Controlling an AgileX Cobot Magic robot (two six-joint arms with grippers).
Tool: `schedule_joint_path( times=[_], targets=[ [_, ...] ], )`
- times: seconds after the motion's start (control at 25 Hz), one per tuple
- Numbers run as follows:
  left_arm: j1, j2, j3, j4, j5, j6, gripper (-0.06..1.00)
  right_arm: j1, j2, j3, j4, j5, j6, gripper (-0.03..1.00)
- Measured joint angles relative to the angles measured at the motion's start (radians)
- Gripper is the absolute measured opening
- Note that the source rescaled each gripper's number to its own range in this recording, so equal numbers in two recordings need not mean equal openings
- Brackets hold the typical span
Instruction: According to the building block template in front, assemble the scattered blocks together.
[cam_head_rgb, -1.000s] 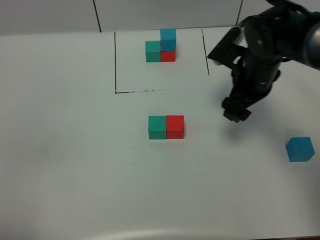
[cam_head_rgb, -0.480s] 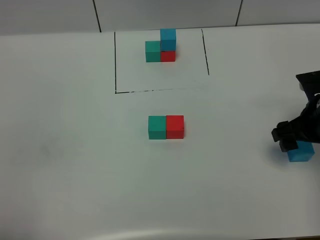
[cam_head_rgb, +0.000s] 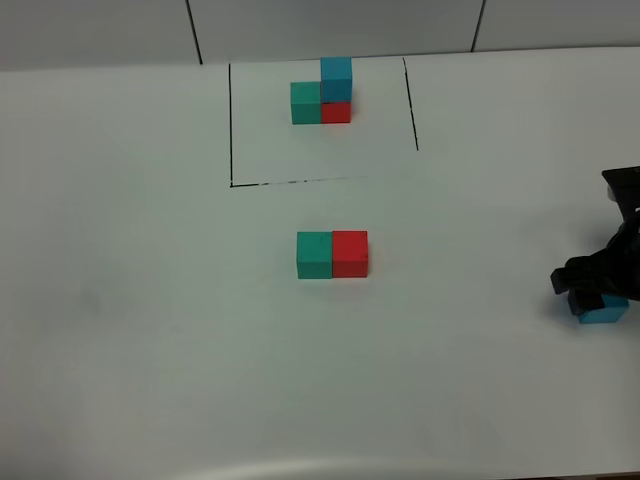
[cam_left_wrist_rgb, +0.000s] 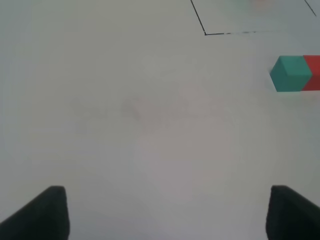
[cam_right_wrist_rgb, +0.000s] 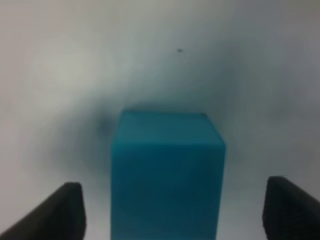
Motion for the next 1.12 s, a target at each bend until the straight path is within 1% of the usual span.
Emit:
schedule_joint_path(
  times=[0.04, 0.08, 0.12, 0.16, 0.2, 0.32, 0.44, 0.52, 0.6, 0.76, 0.84, 0.88, 0.96, 1.12],
  targets=[
    [0.000, 0.000, 0.000, 0.000, 0.000, 0.000, 0.74, 0.000, 0.000, 0.000, 0.000, -0.005, -0.006, 0.38],
    [0.000, 0.000, 0.000, 0.000, 0.000, 0.000, 0.74, 0.000, 0.000, 0.000, 0.000, -0.009, -0.011, 0.26],
    [0.000, 0.000, 0.000, 0.000, 0.000, 0.000, 0.74, 0.000, 0.000, 0.000, 0.000, -0.011, -0.021, 0.12],
    [0.000, 0.000, 0.000, 0.000, 0.000, 0.000, 0.74, 0.000, 0.000, 0.000, 0.001, -0.012, -0.033, 0.00],
    [0.000, 0.000, 0.000, 0.000, 0.000, 0.000, 0.74, 0.000, 0.000, 0.000, 0.001, -0.015, -0.050, 0.02],
    [0.000, 0.000, 0.000, 0.000, 0.000, 0.000, 0.74, 0.002, -0.001, -0.007, 0.001, -0.010, -0.101, 0.02],
    [0.000, 0.000, 0.000, 0.000, 0.000, 0.000, 0.74, 0.050, -0.020, -0.051, -0.005, 0.032, -0.184, 0.02],
    [0.000, 0.000, 0.000, 0.000, 0.000, 0.000, 0.74, 0.110, -0.044, -0.098, -0.020, 0.079, -0.290, 0.02],
    [0.000, 0.000, 0.000, 0.000, 0.000, 0.000, 0.74, 0.179, -0.056, -0.159, -0.028, 0.147, -0.450, 0.02],
    [0.000, 0.000, 0.000, 0.000, 0.000, 0.000, 0.74, 0.326, -0.041, -0.319, -0.030, 0.324, -0.759, 0.02],
    [0.000, 0.000, 0.000, 0.000, 0.000, 0.000, 0.74, 0.390, -0.011, -0.411, -0.030, 0.409, -0.861, 0.02],
    [0.000, 0.000, 0.000, 0.000, 0.000, 0.000, 0.74, 0.413, 0.007, -0.456, -0.030, 0.444, -0.897, 0.02],
    [0.000, 0.000, 0.000, 0.000, 0.000, 0.000, 0.74, 0.459, 0.059, -0.538, -0.030, 0.494, -0.929, 0.02],
    [0.000, 0.000, 0.000, 0.000, 0.000, 0.000, 0.74, 0.527, 0.173, -0.690, -0.030, 0.573, -0.941, 0.02]
  ],
)
